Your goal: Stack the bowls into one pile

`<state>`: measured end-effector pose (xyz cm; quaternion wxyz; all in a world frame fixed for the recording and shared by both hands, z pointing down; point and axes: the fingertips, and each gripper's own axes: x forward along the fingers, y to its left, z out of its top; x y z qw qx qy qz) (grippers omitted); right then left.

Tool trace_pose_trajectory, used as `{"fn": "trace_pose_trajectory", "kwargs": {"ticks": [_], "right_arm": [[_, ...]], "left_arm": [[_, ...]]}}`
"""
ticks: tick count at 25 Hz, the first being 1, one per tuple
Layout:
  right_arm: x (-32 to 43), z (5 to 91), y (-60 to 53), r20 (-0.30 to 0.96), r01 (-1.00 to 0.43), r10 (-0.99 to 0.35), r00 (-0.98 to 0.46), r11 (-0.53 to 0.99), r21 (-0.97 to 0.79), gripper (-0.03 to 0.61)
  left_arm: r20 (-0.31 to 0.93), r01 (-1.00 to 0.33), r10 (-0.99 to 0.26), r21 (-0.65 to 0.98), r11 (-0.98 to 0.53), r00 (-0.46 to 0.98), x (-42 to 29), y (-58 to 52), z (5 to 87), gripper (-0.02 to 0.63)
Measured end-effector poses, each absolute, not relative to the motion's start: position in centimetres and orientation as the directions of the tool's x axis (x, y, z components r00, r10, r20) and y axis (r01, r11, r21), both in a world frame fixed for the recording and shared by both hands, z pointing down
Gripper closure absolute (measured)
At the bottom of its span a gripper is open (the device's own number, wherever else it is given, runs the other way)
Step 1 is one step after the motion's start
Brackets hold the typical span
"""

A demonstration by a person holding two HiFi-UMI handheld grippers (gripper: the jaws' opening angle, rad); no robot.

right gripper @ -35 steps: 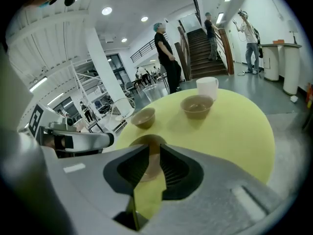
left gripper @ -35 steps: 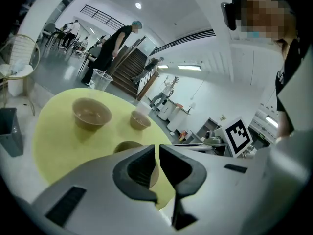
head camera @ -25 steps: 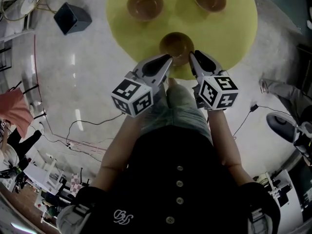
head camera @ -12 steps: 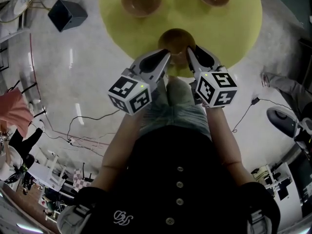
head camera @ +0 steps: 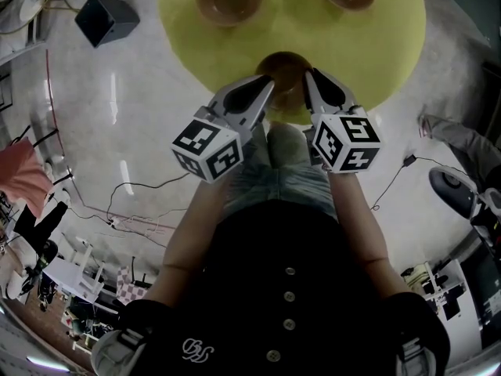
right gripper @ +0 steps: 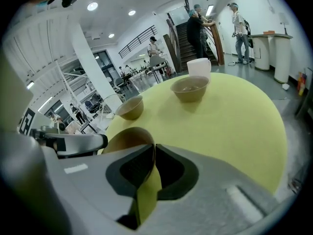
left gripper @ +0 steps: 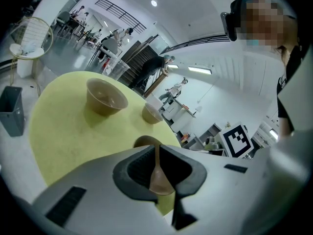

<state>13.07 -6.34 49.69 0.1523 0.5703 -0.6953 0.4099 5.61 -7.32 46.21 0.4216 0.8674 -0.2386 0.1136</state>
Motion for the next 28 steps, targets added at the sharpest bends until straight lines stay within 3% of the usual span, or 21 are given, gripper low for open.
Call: {"fn": "trace_pose_trajectory", "kwargs": {"ticks": [28], "right_arm": [[11.4, 44.1, -13.8, 0.62, -0.926, -0.716, -0.322, 0.104, -0.362, 0.56]], "left_arm": [[0.329, -0.514, -0.397, 0.603, -0.61, 0.857, 2.5, -12.2, 40.9, 0.577]]}}
